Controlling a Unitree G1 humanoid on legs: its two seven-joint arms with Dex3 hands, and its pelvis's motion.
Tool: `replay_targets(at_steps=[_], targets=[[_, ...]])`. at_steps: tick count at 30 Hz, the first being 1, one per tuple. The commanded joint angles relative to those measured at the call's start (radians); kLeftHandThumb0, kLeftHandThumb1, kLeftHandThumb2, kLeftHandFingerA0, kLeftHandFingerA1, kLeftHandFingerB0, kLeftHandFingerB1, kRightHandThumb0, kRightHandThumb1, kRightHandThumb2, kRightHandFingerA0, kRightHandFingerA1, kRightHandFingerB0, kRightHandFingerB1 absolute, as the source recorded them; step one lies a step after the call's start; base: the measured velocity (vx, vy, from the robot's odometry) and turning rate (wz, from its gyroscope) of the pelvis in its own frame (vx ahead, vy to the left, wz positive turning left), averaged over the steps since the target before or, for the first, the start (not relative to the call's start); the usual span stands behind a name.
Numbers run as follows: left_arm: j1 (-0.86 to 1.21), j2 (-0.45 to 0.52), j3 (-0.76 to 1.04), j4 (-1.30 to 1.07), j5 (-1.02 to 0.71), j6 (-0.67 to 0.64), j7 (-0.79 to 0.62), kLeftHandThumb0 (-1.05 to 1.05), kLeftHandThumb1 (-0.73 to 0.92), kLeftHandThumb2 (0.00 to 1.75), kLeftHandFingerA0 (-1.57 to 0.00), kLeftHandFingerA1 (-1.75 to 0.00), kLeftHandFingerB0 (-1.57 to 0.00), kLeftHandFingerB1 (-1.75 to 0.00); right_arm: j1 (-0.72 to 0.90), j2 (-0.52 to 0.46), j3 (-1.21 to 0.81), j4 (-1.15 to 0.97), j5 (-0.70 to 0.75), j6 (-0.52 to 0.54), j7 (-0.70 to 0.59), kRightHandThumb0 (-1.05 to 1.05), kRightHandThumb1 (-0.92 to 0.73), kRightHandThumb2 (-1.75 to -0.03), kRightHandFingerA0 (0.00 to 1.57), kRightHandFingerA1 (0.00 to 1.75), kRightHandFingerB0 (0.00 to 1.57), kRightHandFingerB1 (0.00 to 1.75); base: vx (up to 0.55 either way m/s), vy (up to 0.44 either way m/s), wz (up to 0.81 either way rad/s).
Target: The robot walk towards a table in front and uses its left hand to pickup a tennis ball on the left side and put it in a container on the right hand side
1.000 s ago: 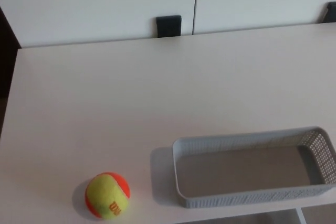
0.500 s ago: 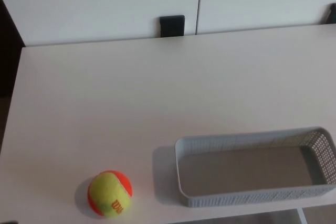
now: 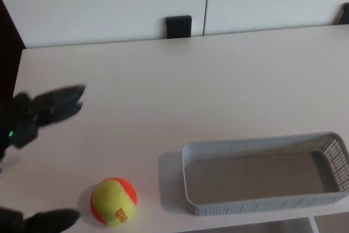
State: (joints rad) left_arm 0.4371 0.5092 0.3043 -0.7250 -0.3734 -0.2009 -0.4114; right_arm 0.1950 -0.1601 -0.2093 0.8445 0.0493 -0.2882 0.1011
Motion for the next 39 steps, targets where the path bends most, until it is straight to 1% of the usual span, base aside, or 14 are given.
replay_targets(at_steps=[1, 2, 3, 8, 10, 13, 23, 24, 28, 29, 30, 31, 38, 39], targets=[[-0.172, -0.042, -0.130, 0.178, 0.338, -0.081, 0.069, -0.65, 0.40, 0.72, -0.10, -0.41, -0.07, -0.30, -0.011, -0.026, -0.020, 0.021, 0.016, 0.006, -0.008, -0.26, -0.42, -0.87, 0.33, 0.57, 0.08, 0.46, 0.00, 0.000, 0.00], [-0.173, -0.045, -0.143, 0.204, 0.353, -0.089, 0.069, -0.34, 0.25, 0.85, -0.01, -0.51, 0.00, -0.49, -0.011, -0.026, -0.020, 0.020, 0.017, 0.006, -0.005, -0.26, -0.42, -0.86, 0.31, 0.57, 0.07, 0.46, 0.00, 0.000, 0.00], [-0.168, -0.047, -0.159, 0.237, 0.371, -0.103, 0.068, -0.34, 0.24, 0.85, -0.01, -0.51, 0.00, -0.49, -0.012, -0.028, -0.018, 0.023, 0.014, 0.003, -0.004, -0.37, -0.53, -0.66, 0.35, 0.46, 0.17, 0.38, 0.00, 0.000, 0.00], [-0.151, -0.062, -0.223, 0.354, 0.438, -0.183, 0.067, -0.33, 0.24, 0.84, -0.01, -0.51, 0.00, -0.49, -0.013, -0.034, -0.015, 0.026, 0.013, -0.001, 0.007, -0.39, -0.53, -0.67, 0.32, 0.46, 0.16, 0.38, 0.00, 0.000, 0.00], [-0.150, -0.067, -0.249, 0.395, 0.463, -0.213, 0.073, -0.34, 0.22, 0.84, 0.00, -0.51, 0.00, -0.49, -0.015, -0.037, -0.015, 0.026, 0.013, 0.003, 0.009, -0.39, -0.53, -0.67, 0.32, 0.46, 0.15, 0.38, 0.00, 0.000, 0.00], [-0.125, -0.060, -0.277, 0.407, 0.494, -0.216, 0.073, -0.68, 0.42, 0.75, -0.10, -0.28, -0.13, -0.18, -0.022, -0.040, -0.013, 0.033, 0.009, 0.011, 0.004, -0.40, -0.52, -0.67, 0.34, 0.46, 0.15, 0.38, 0.00, 0.000, 0.00], [-0.067, -0.042, -0.315, 0.492, 0.581, -0.302, 0.107, -0.54, 0.32, 0.78, 0.00, -0.40, -0.03, -0.30, -0.023, -0.049, -0.005, 0.044, 0.004, 0.014, 0.018, -0.40, -0.54, -0.66, 0.30, 0.44, 0.15, 0.37, 0.00, 0.000, 0.00], [-0.062, -0.043, -0.318, 0.507, 0.589, -0.313, 0.114, -0.63, 0.41, 0.56, -0.08, -0.34, -0.11, -0.23, -0.022, -0.051, 0.000, 0.044, -0.004, 0.013, 0.012, -0.43, -0.53, -0.67, 0.30, 0.45, 0.16, 0.37, 0.00, 0.000, 0.00], [-0.057, -0.048, -0.329, 0.542, 0.612, -0.324, 0.130, -0.64, 0.42, 0.54, -0.10, -0.35, -0.11, -0.26, -0.022, -0.051, 0.005, 0.052, -0.008, 0.010, 0.009, -0.42, -0.54, -0.67, 0.29, 0.44, 0.16, 0.37, 0.00, 0.000, 0.00], [-0.057, -0.049, -0.334, 0.553, 0.618, -0.323, 0.134, -0.57, 0.35, 0.79, -0.05, -0.46, 0.00, -0.37, -0.018, -0.051, 0.009, 0.051, -0.011, 0.008, 0.008, -0.43, -0.54, -0.67, 0.29, 0.44, 0.16, 0.37, 0.00, 0.000, 0.00], [-0.057, -0.051, -0.337, 0.561, 0.621, -0.323, 0.136, -0.57, 0.35, 0.79, -0.05, -0.46, 0.00, -0.37, -0.014, -0.051, 0.012, 0.048, -0.014, 0.007, 0.007, -0.43, -0.54, -0.67, 0.29, 0.44, 0.16, 0.37, 0.00, 0.000, 0.00], [-0.062, -0.052, -0.340, 0.569, 0.623, -0.326, 0.139, -0.34, 0.14, 0.80, -0.01, -0.51, 0.00, -0.49, -0.015, -0.051, 0.013, 0.051, -0.014, 0.005, 0.007, -0.42, -0.54, -0.67, 0.29, 0.44, 0.16, 0.37, 0.00, 0.000, 0.00], [-0.116, -0.085, -0.352, 0.651, 0.607, -0.360, 0.164, -0.34, 0.25, 0.86, -0.01, -0.51, 0.00, -0.49, -0.017, -0.054, 0.024, 0.041, -0.017, 0.000, 0.003, -0.43, -0.53, -0.69, 0.31, 0.45, 0.14, 0.37, 0.00, 0.000, 0.00], [-0.123, -0.095, -0.348, 0.655, 0.609, -0.351, 0.175, -0.61, 0.39, 0.70, -0.11, -0.45, -0.08, -0.36, -0.016, -0.055, 0.026, 0.035, -0.017, 0.004, 0.005, -0.44, -0.53, -0.69, 0.30, 0.45, 0.14, 0.37, 0.00, 0.000, 0.00]])
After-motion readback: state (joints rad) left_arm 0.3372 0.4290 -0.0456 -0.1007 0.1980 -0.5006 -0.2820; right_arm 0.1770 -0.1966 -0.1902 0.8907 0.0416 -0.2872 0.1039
